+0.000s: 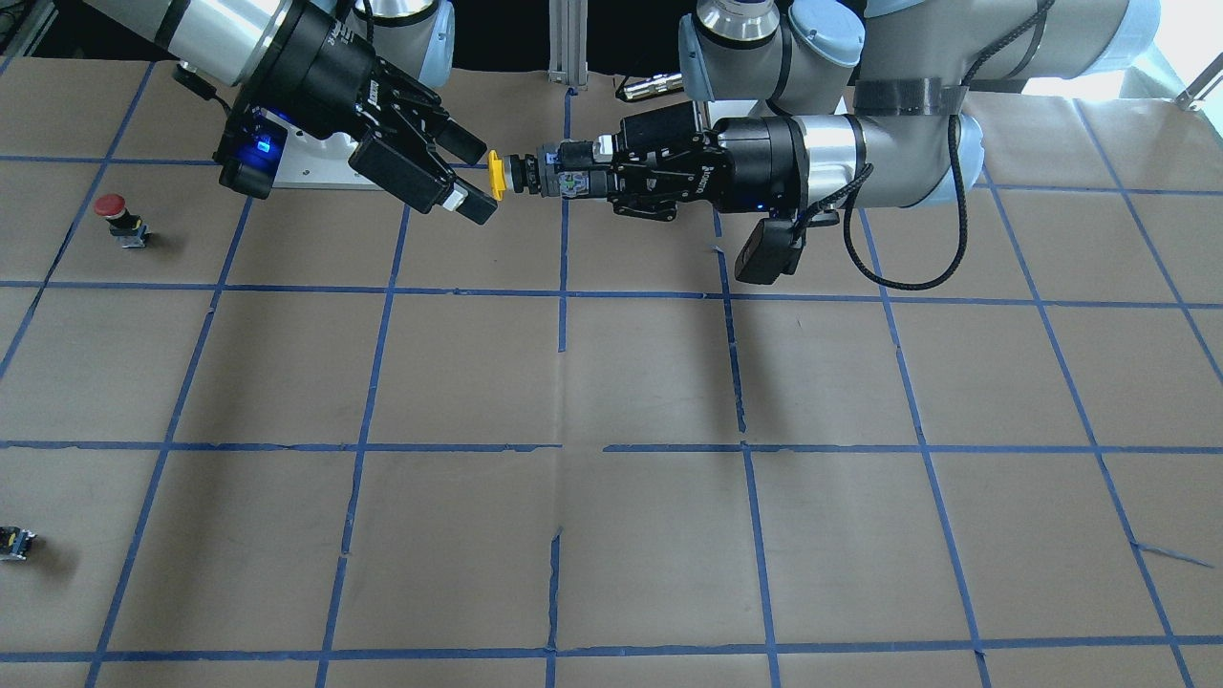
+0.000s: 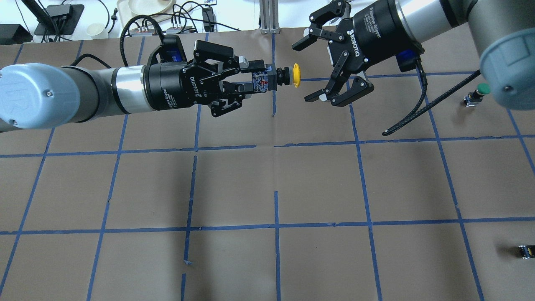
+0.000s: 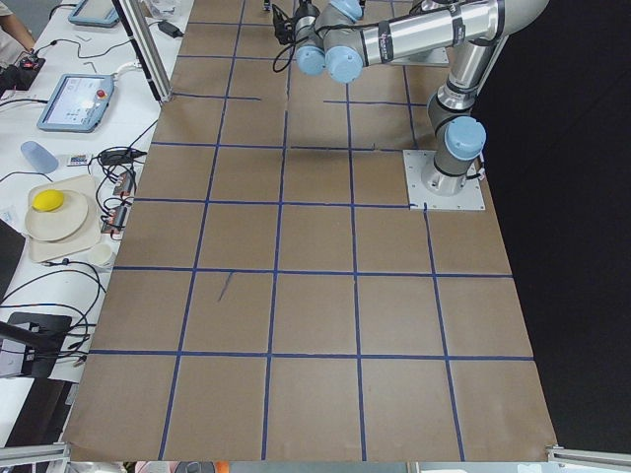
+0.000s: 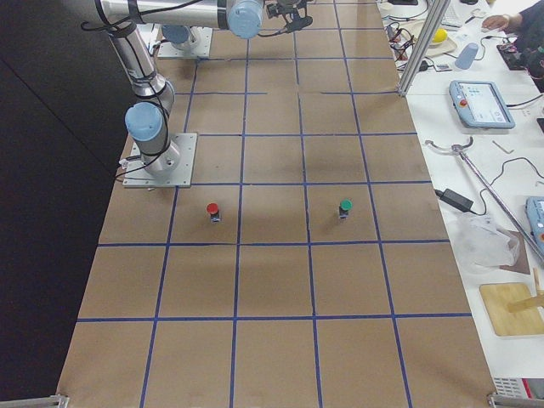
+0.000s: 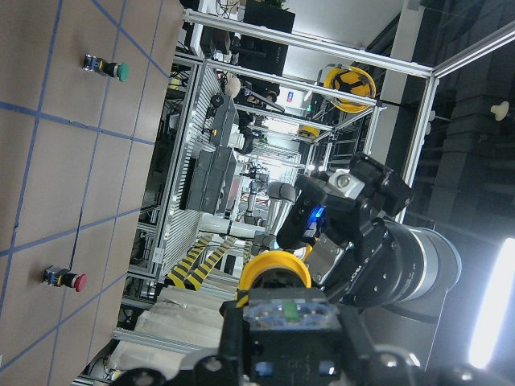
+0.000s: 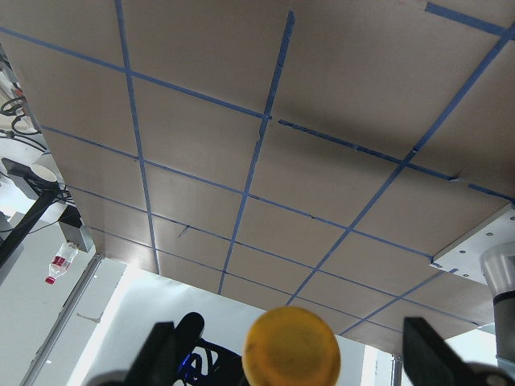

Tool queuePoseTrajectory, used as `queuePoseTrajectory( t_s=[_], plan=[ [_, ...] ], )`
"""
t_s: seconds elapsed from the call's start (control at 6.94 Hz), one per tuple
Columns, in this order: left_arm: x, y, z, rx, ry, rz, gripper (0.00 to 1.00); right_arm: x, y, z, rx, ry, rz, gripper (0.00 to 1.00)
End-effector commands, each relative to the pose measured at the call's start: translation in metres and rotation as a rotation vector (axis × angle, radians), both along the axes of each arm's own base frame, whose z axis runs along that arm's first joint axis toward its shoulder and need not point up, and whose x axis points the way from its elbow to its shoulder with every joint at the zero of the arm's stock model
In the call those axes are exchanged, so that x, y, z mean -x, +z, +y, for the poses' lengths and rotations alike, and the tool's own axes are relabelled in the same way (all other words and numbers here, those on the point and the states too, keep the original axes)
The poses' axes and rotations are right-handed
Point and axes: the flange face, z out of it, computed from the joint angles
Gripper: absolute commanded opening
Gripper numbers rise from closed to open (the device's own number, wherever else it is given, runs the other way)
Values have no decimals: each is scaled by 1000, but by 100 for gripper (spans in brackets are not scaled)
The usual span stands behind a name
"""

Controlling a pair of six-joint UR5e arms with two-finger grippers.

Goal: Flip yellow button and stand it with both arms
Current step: 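Close the right gripper on the yellow cap held by the left gripper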

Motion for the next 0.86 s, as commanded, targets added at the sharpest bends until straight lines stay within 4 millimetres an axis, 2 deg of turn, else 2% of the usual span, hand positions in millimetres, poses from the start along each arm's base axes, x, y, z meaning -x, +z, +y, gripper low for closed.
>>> queuePoseTrajectory(
  t_s=[0.0,0.29,0.43,0.58,0.72],
  plan=[
    [0,3,1,6,0,-1,8,-13,-1,9,-12,18,-1,91],
    [0,2,2,5,0,-1,8,-13,-8,8,-26,18,-2,86],
    [0,3,1,6,0,-1,8,-13,-4,11,-19,18,-3,72],
    [0,1,1,5,0,-1,8,-13,-3,12,-17,18,-3,46],
    [0,2,2,6,0,-1,8,-13,-4,12,-18,19,-3,28]
  ],
)
